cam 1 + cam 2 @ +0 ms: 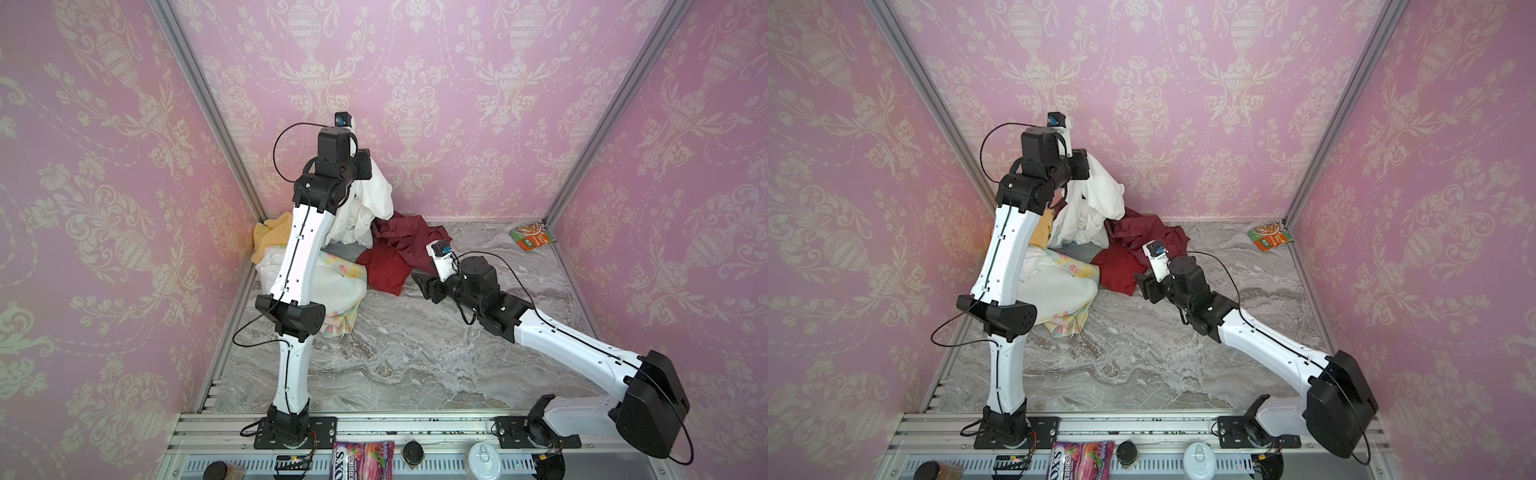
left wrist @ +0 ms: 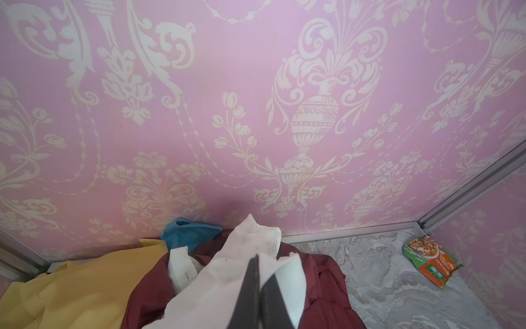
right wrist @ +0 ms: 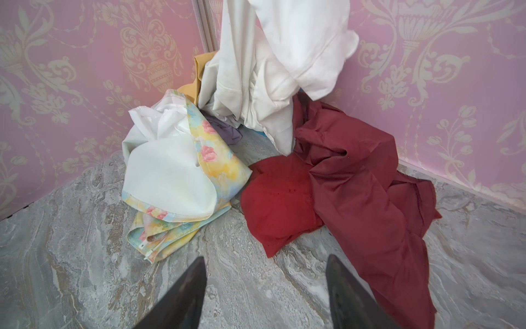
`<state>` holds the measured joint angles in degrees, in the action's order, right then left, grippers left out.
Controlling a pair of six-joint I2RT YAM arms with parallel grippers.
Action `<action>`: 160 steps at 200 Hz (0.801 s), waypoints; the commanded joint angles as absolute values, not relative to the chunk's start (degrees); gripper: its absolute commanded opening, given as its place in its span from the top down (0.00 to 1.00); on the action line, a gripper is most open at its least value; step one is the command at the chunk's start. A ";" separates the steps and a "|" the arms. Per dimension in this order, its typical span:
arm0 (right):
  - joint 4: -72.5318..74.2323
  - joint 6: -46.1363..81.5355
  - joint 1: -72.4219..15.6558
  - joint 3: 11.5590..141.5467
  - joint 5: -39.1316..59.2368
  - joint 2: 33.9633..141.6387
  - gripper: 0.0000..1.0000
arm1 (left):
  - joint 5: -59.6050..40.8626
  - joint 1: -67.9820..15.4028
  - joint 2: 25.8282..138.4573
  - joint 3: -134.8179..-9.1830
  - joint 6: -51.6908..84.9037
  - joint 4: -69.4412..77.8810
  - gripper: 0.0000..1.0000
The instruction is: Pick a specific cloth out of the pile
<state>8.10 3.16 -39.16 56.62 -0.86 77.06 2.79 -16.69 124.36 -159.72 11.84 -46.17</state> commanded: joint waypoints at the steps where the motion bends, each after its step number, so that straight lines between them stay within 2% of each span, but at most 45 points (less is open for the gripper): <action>1: 10.71 2.77 -39.56 62.10 1.72 80.31 0.32 | -0.94 -17.25 122.39 -161.34 14.72 -44.71 1.00; 44: 14.65 2.51 -39.62 70.39 3.00 88.48 0.26 | -1.97 -19.07 118.30 -161.27 15.11 -42.58 1.00; 89: 22.19 6.10 -39.62 73.19 4.98 97.67 0.11 | -1.52 -21.26 114.07 -159.07 13.55 -42.89 1.00; 126: 31.50 9.73 -40.25 73.98 2.03 105.09 0.00 | 0.20 -23.61 112.20 -156.42 12.04 -43.50 1.00; 160: 37.56 11.10 -40.46 78.40 0.82 113.71 0.00 | 0.08 -25.93 111.80 -155.57 11.53 -43.57 1.00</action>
<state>29.61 8.49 -40.05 73.78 1.91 109.25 0.32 -24.27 112.64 -156.31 13.02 -45.67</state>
